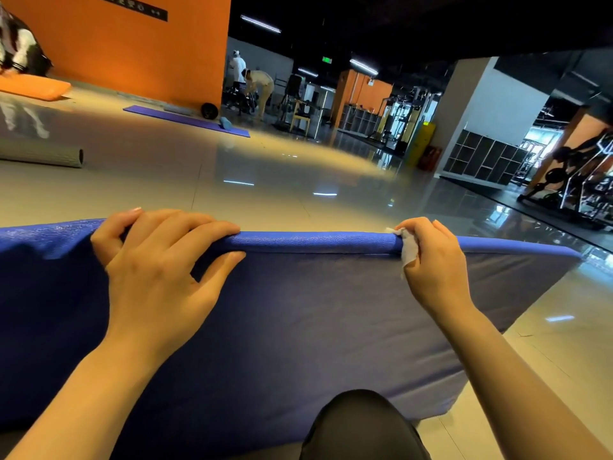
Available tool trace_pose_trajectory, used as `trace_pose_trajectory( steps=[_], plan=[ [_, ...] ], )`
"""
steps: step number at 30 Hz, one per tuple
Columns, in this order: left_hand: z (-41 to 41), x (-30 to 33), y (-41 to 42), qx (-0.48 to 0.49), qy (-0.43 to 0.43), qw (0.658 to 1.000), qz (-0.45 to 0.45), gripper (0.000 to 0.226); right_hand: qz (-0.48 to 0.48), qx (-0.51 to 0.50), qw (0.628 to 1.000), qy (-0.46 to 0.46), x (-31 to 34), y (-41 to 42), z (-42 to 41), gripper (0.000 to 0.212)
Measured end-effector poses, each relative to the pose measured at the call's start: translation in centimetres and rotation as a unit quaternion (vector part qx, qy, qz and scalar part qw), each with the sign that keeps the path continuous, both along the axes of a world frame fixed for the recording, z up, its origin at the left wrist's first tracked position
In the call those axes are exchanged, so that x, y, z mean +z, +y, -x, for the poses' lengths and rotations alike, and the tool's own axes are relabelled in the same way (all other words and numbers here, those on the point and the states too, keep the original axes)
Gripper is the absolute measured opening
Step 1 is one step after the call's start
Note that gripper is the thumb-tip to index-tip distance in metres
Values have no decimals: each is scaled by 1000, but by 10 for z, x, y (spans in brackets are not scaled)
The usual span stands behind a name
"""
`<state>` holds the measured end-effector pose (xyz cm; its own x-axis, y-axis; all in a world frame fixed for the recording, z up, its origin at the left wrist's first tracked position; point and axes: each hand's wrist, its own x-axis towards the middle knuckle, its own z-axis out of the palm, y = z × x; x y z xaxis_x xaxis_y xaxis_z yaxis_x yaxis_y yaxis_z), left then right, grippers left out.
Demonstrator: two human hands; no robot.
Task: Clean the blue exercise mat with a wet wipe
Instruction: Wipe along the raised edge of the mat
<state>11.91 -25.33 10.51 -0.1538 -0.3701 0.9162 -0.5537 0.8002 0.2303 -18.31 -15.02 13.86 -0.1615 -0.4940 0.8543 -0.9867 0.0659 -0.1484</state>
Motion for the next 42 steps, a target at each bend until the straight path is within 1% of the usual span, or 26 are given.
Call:
trace_pose_trajectory(
  steps=[5,9,12,17,21,22,25,30,35,39,42],
  plan=[
    [0,1,-2,-8,12,1000,10,28,-10,-29,999,40,1,6,7,12],
    [0,1,-2,-14,8,1000,9,28,-17,-62,997,30,3,7,14,18],
    [-1,1,-2,-13,5,1000,7,25,-29,-76,996,39,2,7,17,13],
    [-1,-1,-8,-28,-4,1000,2,28,-28,-86,995,46,-1,4,21,19],
    [-1,-4,-11,-26,-5,1000,9,26,-4,-67,996,54,-4,3,24,10],
    [-1,-4,-11,-27,-6,1000,9,26,0,-60,997,53,-4,2,24,12],
    [-1,-5,-12,-34,-7,999,6,27,5,-39,998,39,-5,1,25,27],
    [-1,-4,-11,-35,-6,999,4,26,11,-30,999,33,-7,0,25,34],
    [0,-4,-8,-29,0,1000,10,27,5,-41,999,22,-7,0,27,25],
    [-1,-1,-2,-7,-4,1000,8,23,7,-51,999,-14,-8,-5,25,30],
    [0,-1,-2,-7,-7,1000,4,21,6,-57,998,-16,-6,-5,24,30]
  ],
)
